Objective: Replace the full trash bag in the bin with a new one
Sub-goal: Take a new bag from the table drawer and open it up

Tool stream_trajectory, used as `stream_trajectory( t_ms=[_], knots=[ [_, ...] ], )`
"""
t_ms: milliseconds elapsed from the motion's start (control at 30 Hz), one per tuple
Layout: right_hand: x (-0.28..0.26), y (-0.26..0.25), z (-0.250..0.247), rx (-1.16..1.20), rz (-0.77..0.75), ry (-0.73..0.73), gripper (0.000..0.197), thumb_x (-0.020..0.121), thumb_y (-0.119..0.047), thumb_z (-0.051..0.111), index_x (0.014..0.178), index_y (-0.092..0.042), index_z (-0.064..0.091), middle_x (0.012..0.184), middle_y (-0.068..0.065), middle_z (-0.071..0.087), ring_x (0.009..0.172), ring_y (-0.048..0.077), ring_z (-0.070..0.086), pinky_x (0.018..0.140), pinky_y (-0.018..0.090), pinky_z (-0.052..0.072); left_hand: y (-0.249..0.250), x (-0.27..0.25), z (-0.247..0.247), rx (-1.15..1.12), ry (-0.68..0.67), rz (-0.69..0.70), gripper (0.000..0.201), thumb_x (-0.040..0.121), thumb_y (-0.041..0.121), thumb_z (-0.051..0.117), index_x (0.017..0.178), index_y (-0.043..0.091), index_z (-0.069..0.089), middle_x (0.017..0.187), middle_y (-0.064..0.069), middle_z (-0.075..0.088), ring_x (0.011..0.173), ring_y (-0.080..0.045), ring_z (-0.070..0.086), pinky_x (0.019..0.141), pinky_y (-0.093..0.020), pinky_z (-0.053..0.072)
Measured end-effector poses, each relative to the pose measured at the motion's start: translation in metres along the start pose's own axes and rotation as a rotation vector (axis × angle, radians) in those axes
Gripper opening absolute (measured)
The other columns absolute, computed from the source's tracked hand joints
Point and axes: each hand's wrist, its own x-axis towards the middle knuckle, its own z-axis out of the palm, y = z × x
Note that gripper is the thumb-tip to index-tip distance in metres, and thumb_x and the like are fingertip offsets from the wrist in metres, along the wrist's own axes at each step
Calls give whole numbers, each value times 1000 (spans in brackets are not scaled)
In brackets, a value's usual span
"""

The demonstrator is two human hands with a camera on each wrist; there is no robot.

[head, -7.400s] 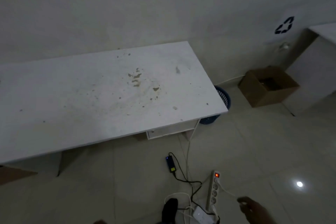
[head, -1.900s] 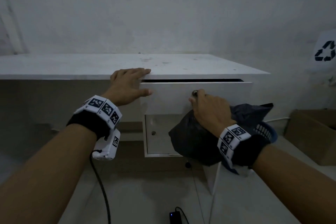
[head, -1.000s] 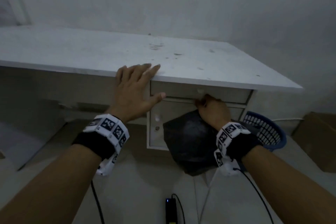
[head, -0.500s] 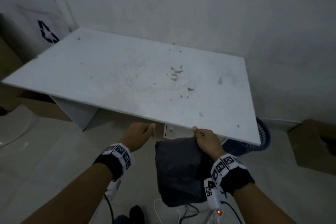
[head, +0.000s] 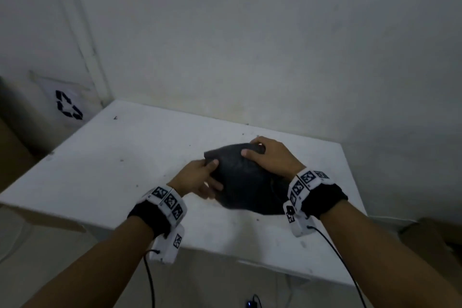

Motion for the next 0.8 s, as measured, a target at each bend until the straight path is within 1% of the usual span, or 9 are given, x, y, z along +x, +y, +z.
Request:
stream_trajectory(
  t_ms=[133, 233, 333, 400, 467, 533, 600, 700, 800],
  knots=[
    [37, -14, -8, -13, -253, 269, 28, 92, -19, 58, 120, -16, 59, 118, 5, 64, 107, 24, 60, 91, 34, 47, 35, 37, -34, -231, 86, 121, 50, 95, 59, 34, 122, 22, 55, 102, -10, 73, 84, -32, 72, 72, -39, 58],
    [62, -8, 6, -180, -400, 492, 21, 87, -17, 59, 107, -22, 60, 101, 0, 66, 90, 24, 62, 84, 39, 44, 39, 69, -45, -310, 165, 115, 48, 96, 58, 35, 126, 26, 53, 113, -6, 69, 89, -31, 71, 78, -42, 57],
    [80, 21, 46, -445, -340, 488, 15, 81, -17, 63, 91, -25, 55, 82, -4, 60, 75, 25, 56, 76, 37, 30, 19, 105, -44, -266, 158, -8, 48, 98, 51, 38, 136, 23, 47, 123, -7, 58, 94, -32, 65, 73, -37, 54],
    [88, 51, 81, -528, -247, 372, 24, 72, -15, 69, 87, -25, 53, 79, -1, 60, 75, 28, 55, 74, 39, 29, -6, 126, -42, -150, 147, -125, 44, 100, 42, 40, 139, 22, 44, 128, -9, 53, 94, -31, 59, 73, -34, 51],
    [93, 83, 107, -523, -136, 106, 17, 76, -15, 66, 90, -22, 60, 89, 1, 65, 87, 30, 57, 80, 42, 36, -32, 143, -38, -77, 113, -263, 44, 100, 43, 40, 138, 21, 47, 126, -9, 53, 93, -31, 58, 77, -34, 48],
    [92, 106, 125, -332, -42, -236, 15, 86, -18, 58, 94, -20, 70, 101, 2, 70, 98, 29, 61, 87, 39, 47, -52, 153, -32, -57, 41, -399, 50, 97, 52, 39, 137, 23, 46, 131, -9, 52, 94, -32, 60, 80, -36, 50],
    [94, 118, 127, -52, 76, -385, 17, 90, -21, 58, 90, -18, 75, 101, 4, 73, 96, 25, 66, 85, 33, 53, -64, 163, -28, -88, 15, -446, 56, 94, 59, 41, 139, 26, 42, 131, -7, 52, 90, -31, 63, 77, -36, 54],
    [113, 132, 117, 107, 162, -105, 18, 93, -23, 57, 78, -21, 66, 82, 2, 71, 77, 20, 66, 76, 39, 56, -65, 178, -23, -140, 52, -436, 61, 91, 53, 52, 143, 27, 33, 130, -8, 50, 84, -28, 63, 64, -33, 53],
    [132, 141, 108, 76, 180, 204, 14, 93, -27, 58, 80, -21, 55, 73, 0, 60, 66, 21, 59, 67, 39, 53, -62, 192, -21, -106, 53, -426, 60, 89, 51, 58, 140, 28, 36, 130, -9, 50, 94, -31, 61, 70, -36, 54]
  ],
)
